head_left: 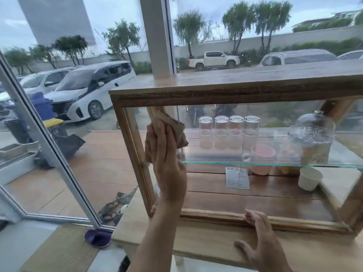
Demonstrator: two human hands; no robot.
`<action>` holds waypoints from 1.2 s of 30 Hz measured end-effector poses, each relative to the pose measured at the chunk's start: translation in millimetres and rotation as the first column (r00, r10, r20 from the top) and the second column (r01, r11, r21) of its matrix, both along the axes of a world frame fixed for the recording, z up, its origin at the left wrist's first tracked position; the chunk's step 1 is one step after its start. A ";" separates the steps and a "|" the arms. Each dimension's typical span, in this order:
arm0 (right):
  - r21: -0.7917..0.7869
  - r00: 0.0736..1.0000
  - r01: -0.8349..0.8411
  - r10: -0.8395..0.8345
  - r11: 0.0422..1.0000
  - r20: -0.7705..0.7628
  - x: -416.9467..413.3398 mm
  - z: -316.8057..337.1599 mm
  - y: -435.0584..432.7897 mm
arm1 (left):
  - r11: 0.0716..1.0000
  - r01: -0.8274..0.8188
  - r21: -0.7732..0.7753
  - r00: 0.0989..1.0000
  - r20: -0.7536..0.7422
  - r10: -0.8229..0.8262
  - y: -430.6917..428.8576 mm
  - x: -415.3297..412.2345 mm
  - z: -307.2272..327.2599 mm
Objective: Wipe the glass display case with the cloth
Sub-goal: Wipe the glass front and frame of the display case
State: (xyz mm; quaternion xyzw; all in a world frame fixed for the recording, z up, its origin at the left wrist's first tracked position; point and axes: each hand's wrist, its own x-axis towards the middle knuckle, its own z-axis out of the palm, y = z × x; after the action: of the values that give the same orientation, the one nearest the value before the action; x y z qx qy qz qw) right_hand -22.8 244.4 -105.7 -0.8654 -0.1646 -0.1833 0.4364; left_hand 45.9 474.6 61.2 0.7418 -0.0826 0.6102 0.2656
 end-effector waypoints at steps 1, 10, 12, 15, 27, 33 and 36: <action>-0.001 1.000 0.001 -0.001 1.000 0.002 0.0 -0.6 -0.2 | 0.996 -0.018 -0.086 0.999 -0.033 0.015 -7.3 -6.2 -14.7; -0.040 0.998 0.064 -0.064 0.997 0.001 -5.6 1.2 2.5 | 0.995 -0.086 0.050 0.979 -0.183 0.094 -9.2 -5.3 -28.8; -0.045 0.997 0.080 -0.080 0.996 0.003 -8.6 4.1 5.9 | 0.979 -0.135 -0.153 0.971 -0.219 0.099 -15.0 -17.2 -53.0; -0.049 0.994 0.110 -0.110 0.993 -0.009 -10.6 6.4 11.4 | 0.961 -0.028 -0.275 0.948 -0.311 -0.061 -58.6 -42.9 -86.0; -0.079 0.959 0.284 -0.282 0.955 0.035 -11.0 11.1 27.3 | 0.952 0.060 -0.301 0.938 -0.309 -0.157 -77.1 -39.4 -90.8; -0.104 0.945 0.325 -0.322 0.940 0.049 -9.8 10.1 28.1 | 0.958 0.004 -0.286 0.966 -0.247 -0.078 -57.9 -28.5 -97.9; -0.105 0.926 0.378 -0.374 0.920 0.055 -6.6 12.9 33.8 | 0.981 0.131 -0.146 0.945 -0.282 -0.168 -88.2 -40.8 -101.7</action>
State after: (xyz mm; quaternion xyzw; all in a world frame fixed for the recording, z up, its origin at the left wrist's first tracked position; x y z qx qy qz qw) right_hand -29.4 278.3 -92.8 -0.9010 -0.0130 -0.2687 0.3402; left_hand 5.1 386.4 -40.5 0.7973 -0.0600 0.4758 0.3663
